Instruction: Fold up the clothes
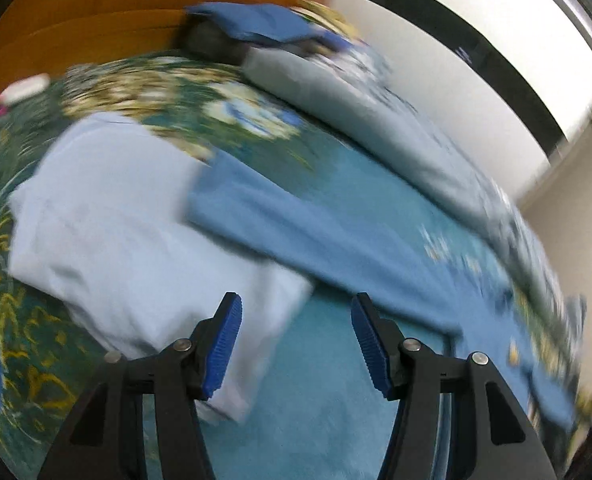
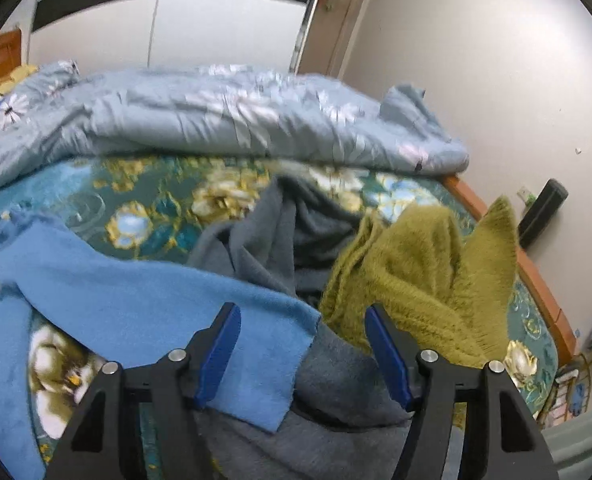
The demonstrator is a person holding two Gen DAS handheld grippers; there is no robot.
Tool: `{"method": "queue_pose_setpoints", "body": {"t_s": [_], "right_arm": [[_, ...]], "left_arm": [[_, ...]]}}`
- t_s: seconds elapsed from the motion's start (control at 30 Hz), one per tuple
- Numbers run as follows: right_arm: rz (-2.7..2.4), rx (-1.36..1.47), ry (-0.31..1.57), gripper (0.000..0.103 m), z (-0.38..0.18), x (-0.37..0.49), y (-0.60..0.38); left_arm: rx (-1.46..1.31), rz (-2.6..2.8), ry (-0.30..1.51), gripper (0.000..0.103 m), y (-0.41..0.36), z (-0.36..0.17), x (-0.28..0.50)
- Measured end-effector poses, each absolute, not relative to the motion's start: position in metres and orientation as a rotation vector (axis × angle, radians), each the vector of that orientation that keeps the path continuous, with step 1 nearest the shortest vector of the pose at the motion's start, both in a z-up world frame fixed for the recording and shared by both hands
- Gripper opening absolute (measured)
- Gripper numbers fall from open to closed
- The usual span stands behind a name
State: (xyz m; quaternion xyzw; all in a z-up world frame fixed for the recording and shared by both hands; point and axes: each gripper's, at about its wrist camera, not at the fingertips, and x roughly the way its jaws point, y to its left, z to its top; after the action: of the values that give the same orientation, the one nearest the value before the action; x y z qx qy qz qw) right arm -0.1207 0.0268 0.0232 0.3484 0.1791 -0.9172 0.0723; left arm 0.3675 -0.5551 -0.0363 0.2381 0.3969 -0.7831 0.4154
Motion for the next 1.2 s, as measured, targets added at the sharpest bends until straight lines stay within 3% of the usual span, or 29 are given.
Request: {"method": "queue_pose_setpoints", "body": {"t_s": [0.3,0.47,0.53,0.57,0.6,0.83,1.03,1.2], "right_arm": [[-2.672,0.951,0.444,0.07,0.03,-0.089,-0.003],[-2.602,0.963,0.464,0.07,0.018,-0.081,-0.021],[-2.582,0.96,0.465,0.07,0.016,-0.079,-0.026],[-2.573,0.958,0.466,0.07,0.015,-0.078,-0.028],[-2.564,0.954,0.468,0.07,0.014,-0.076,-0.03],[-2.53,0.899,0.495,0.07,0.014,-0.066,-0.038],[-2.514,0.89,0.448,0.07,0.015,-0.064,-0.038],[-2.504,0.866,0.439,0.07,0.016,-0.06,-0.036]], "left_arm": [[0.467,-1.874,1.283,0.058,-0.615,-0.067,0.377],[0.4,-1.851,1.255,0.058,-0.615,-0.068,0.374],[0.386,-1.849,1.216,0.039,-0.613,-0.065,0.373],[0.389,-1.844,1.194,0.014,-0.612,-0.064,0.374],[0.387,-1.843,1.178,0.003,-0.611,-0.062,0.373],[0.397,-2.021,0.949,0.003,-0.58,-0.003,0.327],[0.415,-2.376,0.761,0.003,-0.52,0.068,0.218],[0.469,-2.622,0.716,0.003,-0.458,0.099,0.122]]}}
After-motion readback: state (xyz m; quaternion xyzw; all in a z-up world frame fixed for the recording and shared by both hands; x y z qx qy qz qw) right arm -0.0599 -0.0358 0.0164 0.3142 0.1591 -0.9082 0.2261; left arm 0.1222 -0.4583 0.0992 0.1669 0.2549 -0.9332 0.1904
